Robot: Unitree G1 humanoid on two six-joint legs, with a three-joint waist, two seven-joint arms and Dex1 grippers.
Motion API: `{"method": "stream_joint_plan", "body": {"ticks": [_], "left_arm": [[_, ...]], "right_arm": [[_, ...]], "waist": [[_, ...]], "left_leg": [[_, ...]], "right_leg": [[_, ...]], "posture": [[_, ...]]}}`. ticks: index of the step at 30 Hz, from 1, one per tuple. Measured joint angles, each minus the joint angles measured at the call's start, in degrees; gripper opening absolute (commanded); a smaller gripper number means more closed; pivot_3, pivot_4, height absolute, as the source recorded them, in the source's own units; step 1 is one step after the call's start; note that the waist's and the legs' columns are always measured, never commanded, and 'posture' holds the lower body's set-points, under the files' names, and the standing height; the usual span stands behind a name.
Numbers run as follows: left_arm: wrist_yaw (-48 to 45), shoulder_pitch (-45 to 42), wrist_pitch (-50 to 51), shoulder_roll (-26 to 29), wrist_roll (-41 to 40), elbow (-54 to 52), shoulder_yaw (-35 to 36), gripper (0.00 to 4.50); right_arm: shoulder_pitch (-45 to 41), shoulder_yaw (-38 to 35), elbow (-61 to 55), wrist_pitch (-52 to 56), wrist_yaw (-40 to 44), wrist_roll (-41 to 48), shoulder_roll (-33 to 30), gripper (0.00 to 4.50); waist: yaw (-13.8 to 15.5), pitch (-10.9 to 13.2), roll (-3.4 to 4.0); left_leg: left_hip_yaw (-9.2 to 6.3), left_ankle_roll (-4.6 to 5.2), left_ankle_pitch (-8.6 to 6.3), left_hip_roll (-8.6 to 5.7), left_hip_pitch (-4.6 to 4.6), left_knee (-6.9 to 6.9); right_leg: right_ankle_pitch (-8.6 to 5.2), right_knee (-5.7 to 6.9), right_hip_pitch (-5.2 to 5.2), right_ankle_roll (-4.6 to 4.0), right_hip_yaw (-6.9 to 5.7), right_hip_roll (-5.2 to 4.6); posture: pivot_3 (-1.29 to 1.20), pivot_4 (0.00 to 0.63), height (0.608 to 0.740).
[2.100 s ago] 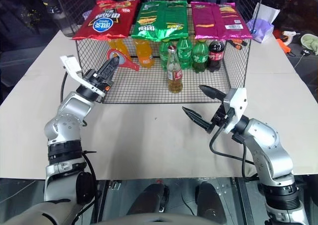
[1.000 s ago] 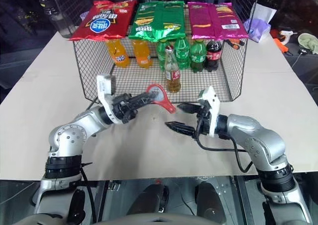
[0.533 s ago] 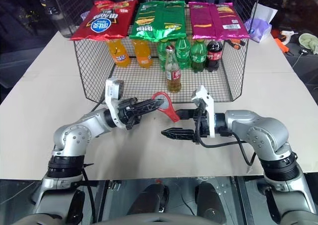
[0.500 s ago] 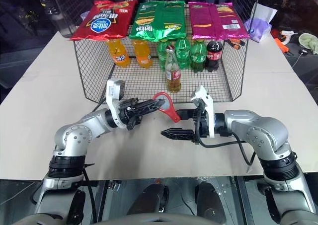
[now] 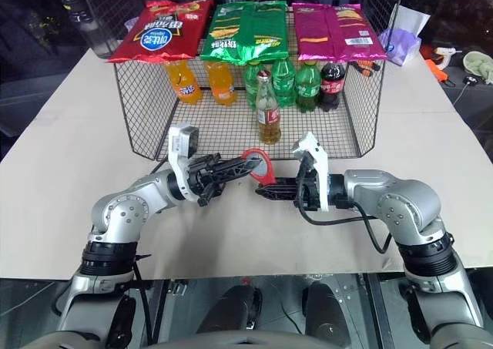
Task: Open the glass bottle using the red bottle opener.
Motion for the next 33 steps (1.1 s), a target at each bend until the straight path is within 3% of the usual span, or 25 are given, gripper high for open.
{"method": "stream_joint_plan", "body": {"ticks": [8,12,16,20,24,33], "left_arm": [[1.4,-0.7,-1.6,-2.2,1.0,1.3,0.0,0.00],[5.0,-0.9,-3.6,-3.5,3.1,1.5,0.3,1.50],[8.7,-0.9,-5.3,-4.8,4.4,1.9,0.9,3.49],[10.6,-0.9,-6.5,-6.2,5.3,2.3,1.1,3.49],[13.5,-5.9,-16.5,-7.3,8.1,6.9,8.3,3.49],[16.2,-14.9,-32.9,-12.6,19.8,20.3,5.9,3.49]], "right_arm": [[0.2,0.4,0.2,-2.6,0.1,-2.6,-0.6,0.04],[0.4,1.0,1.0,-5.2,-0.3,-5.4,-0.2,0.00],[2.4,0.2,0.9,-7.5,-0.8,-6.5,-0.2,0.00],[5.3,-1.7,0.5,-10.0,-1.5,-7.0,-0.6,0.00],[11.2,-7.7,6.3,-12.1,-4.7,-10.9,-3.0,0.00],[13.9,-14.7,9.4,-19.1,-10.7,-15.4,-0.7,0.00]], "waist": [[0.0,0.0,-0.01],[0.0,0.0,-0.01],[0.1,0.0,-0.02],[0.2,0.0,-0.03],[0.5,0.0,-0.08],[0.1,0.1,-0.10]], "left_leg": [[0.00,0.00,0.00,0.00,-0.01,0.00],[0.00,0.00,0.00,0.00,-0.01,-0.01],[0.00,0.00,0.00,0.00,-0.03,-0.02],[-0.01,0.00,0.00,-0.03,-0.05,-0.02],[0.01,-0.01,0.00,-0.05,-0.05,-0.01],[0.00,-0.01,0.01,-0.09,-0.23,0.00]], "right_leg": [[0.00,-0.01,0.00,0.00,0.00,0.00],[0.00,-0.02,-0.01,0.00,0.01,0.00],[0.00,-0.03,-0.01,0.00,0.00,-0.01],[0.00,-0.06,-0.01,0.00,-0.01,-0.02],[0.00,-0.05,-0.01,0.00,-0.01,-0.02],[0.00,-0.07,-0.16,0.01,-0.03,0.01]], "posture": [[0.00,0.150,0.740],[0.00,0.150,0.740],[0.00,0.150,0.740],[0.00,0.150,0.740],[0.00,0.150,0.740],[0.00,0.150,0.740]]}}
